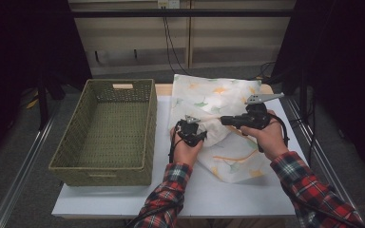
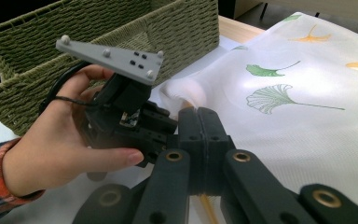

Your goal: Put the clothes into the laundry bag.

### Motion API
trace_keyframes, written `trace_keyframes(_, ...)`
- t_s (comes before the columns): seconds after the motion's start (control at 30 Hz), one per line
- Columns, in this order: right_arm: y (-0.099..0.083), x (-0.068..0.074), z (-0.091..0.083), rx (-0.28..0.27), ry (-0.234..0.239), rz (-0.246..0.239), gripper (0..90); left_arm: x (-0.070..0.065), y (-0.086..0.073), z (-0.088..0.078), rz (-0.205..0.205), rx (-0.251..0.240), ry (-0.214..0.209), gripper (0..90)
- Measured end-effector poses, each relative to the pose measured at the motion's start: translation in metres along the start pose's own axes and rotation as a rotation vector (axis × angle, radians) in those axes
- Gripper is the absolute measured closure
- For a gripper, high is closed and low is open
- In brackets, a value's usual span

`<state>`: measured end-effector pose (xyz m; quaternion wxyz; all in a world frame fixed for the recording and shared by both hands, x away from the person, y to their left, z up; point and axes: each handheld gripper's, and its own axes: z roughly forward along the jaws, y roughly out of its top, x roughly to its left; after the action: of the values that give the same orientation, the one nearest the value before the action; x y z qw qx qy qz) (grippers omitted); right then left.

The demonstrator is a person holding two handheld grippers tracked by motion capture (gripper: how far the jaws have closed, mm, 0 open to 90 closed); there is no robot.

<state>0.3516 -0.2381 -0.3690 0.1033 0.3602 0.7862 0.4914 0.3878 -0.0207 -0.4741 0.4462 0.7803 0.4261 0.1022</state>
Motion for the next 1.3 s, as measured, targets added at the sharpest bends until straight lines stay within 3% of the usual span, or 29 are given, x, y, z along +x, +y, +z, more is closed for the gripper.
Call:
trace_keyframes(0.2,0.003,0.004,0.002,-0.005,0.023,-0.009,90.0,-0.003,0.008,0.003,0.023,-0.025,0.003,80.3)
trace_keyframes(0.23,0.003,0.004,0.002,-0.005,0.025,-0.01,90.0,-0.003,0.009,0.004,0.008,-0.04,0.004,80.2)
trace_keyframes(0.43,0.001,0.001,-0.003,-0.014,0.039,0.002,90.0,0.004,0.02,0.005,0.039,-0.085,0.045,79.9)
trace_keyframes(0.57,-0.001,-0.001,-0.004,-0.013,0.033,0.007,90.0,0.01,0.019,0.009,0.039,-0.07,0.067,76.9)
trace_keyframes(0.63,-0.002,-0.002,-0.004,-0.011,0.025,0.005,90.0,0.014,0.016,0.008,0.02,-0.042,0.066,73.4)
trace_keyframes(0.77,-0.004,-0.003,-0.001,-0.003,0.018,0.01,90.0,0.018,0.009,0.006,0.029,-0.006,0.08,59.4)
trace_keyframes(0.87,-0.006,-0.003,0.003,0.006,0.011,0.007,90.0,0.02,0.005,0.001,0.069,0.013,0.099,44.0)
trace_keyframes(0.97,-0.006,-0.003,0.006,0.014,0.006,-0.005,90.0,0.018,0.002,-0.005,0.064,0.027,0.082,33.0)
trace_keyframes(1.13,-0.006,-0.004,0.008,0.022,0.005,-0.002,90.0,0.015,-0.003,-0.012,0.103,0.063,0.087,23.4)
trace_keyframes(1.3,-0.006,-0.005,0.006,0.022,0.005,-0.013,90.0,0.013,-0.008,-0.02,0.099,0.067,0.069,19.5)
